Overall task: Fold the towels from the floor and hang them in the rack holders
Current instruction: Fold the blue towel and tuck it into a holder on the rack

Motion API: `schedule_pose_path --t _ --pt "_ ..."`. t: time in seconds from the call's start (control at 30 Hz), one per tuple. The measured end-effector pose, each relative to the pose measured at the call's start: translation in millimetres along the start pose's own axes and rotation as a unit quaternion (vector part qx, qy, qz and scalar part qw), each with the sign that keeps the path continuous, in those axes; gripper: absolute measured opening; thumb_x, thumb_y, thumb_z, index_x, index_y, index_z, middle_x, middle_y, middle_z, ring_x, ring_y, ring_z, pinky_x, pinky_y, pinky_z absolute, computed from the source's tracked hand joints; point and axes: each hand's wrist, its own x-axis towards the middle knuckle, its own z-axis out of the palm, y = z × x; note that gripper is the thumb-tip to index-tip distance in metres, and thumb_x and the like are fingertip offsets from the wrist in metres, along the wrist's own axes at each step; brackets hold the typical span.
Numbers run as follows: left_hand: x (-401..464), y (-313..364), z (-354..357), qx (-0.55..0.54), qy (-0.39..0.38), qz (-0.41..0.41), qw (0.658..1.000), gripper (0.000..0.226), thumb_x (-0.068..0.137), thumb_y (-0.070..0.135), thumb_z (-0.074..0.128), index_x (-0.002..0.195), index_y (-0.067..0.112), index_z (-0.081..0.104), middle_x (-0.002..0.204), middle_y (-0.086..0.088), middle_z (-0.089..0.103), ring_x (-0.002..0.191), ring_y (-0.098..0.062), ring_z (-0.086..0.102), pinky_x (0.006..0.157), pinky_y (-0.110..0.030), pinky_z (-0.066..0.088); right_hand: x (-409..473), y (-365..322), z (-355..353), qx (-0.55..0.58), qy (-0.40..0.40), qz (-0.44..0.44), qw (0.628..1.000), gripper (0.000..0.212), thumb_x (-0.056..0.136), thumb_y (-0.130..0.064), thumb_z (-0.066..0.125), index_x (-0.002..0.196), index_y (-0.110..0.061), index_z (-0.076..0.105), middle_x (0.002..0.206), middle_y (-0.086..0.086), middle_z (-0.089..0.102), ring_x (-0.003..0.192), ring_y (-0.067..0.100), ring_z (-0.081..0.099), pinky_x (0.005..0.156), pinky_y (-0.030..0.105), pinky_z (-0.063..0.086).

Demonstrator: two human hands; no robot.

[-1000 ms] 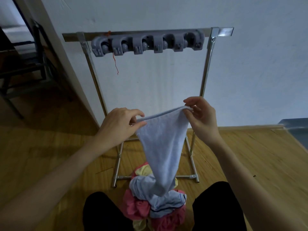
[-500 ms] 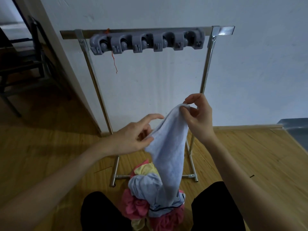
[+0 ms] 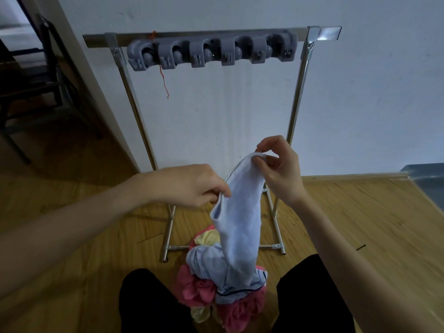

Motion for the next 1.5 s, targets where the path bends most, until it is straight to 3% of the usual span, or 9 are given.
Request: schedule_pose_path --t 0.1,0.17,0.3,0.4,0.67,0.83,1.03,1.27,1.5 --pt "0 0 7 0.139 0.110 0.078 0.981 0.018 0.093 0.018 0.058 0.102 0.013 0.072 0.088 -0.003 0.070 0.077 -0.015 0.064 0.070 -0.033 0.053 0 1 -1 0.009 0.015 0.000 1.000 0.020 0.082 0.008 0.058 0.092 -0.008 0.055 0.089 0.000 0.059 0.084 0.010 0.058 0.070 0.020 0.051" --pt "0 0 13 0.194 0.188 0.119 0.955 0.014 0.090 0.023 0.063 0.089 0.013 0.073 0.091 -0.007 0.064 0.079 -0.020 0.059 0.063 -0.034 0.052 1 1 -4 0.014 0.017 0.000 1.000 0.019 0.082 0.008 0.059 0.092 -0.007 0.055 0.089 0.003 0.060 0.080 0.013 0.059 0.069 0.023 0.052" --pt "5 -1 19 0.240 0.222 0.169 0.930 0.010 0.086 0.023 0.069 0.083 0.013 0.071 0.122 -0.011 0.063 0.114 -0.026 0.057 0.091 -0.035 0.046 2 2 -9 -0.004 0.000 -0.005 1.000 0.020 0.082 0.006 0.063 0.093 -0.009 0.054 0.088 0.007 0.062 0.076 0.018 0.062 0.068 0.023 0.052" --pt "10 -3 19 0.266 0.199 0.202 0.921 0.006 0.085 0.015 0.070 0.088 0.011 0.073 0.107 -0.007 0.071 0.111 -0.023 0.063 0.103 -0.038 0.041 2 2 -10 -0.020 0.005 -0.005 1.000 0.021 0.082 0.004 0.065 0.092 -0.011 0.054 0.088 0.005 0.062 0.079 0.018 0.063 0.068 0.024 0.053" --pt "20 -9 9 0.207 0.247 0.104 0.941 0.026 0.095 0.024 0.051 0.087 0.011 0.072 0.082 -0.003 0.070 0.078 -0.020 0.064 0.093 -0.037 0.046 0 3 -16 -0.051 -0.035 -0.011 0.998 0.017 0.083 0.007 0.064 0.079 -0.009 0.066 0.081 0.002 0.067 0.078 0.019 0.066 0.067 0.043 0.056" --pt "27 -5 14 0.136 0.282 0.070 0.947 0.032 0.094 0.031 0.050 0.087 0.010 0.072 0.079 -0.002 0.071 0.073 -0.019 0.062 0.080 -0.035 0.046 -2 -4 -22 -0.054 -0.081 -0.012 0.995 0.030 0.081 0.019 0.056 0.089 -0.003 0.075 0.090 0.008 0.066 0.079 0.017 0.066 0.072 0.026 0.056" --pt "35 -2 21 0.114 0.328 0.029 0.937 0.032 0.091 0.032 0.053 0.077 0.009 0.071 0.069 -0.002 0.068 0.063 -0.018 0.058 0.066 -0.036 0.044 -9 -20 -30 -0.028 -0.132 0.016 0.991 0.031 0.080 0.010 0.052 0.099 -0.002 0.074 0.100 0.008 0.066 0.091 0.013 0.065 0.074 0.019 0.050" --pt "36 0 22 0.109 0.377 0.002 0.920 0.024 0.086 0.029 0.060 0.076 0.010 0.071 0.068 -0.001 0.068 0.060 -0.015 0.057 0.067 -0.031 0.041 -9 -19 -27 -0.037 -0.130 -0.023 0.991 0.030 0.076 -0.007 0.078 0.104 -0.003 0.070 0.100 0.009 0.065 0.088 0.017 0.067 0.079 0.024 0.055" --pt "36 0 19 0.113 0.407 -0.018 0.906 0.022 0.087 0.027 0.063 0.079 0.008 0.072 0.068 -0.003 0.068 0.060 -0.017 0.058 0.065 -0.034 0.042 3 -18 -23 -0.068 -0.120 -0.037 0.990 0.015 0.083 -0.003 0.070 0.098 0.001 0.071 0.097 0.013 0.067 0.088 0.020 0.067 0.080 0.028 0.057"
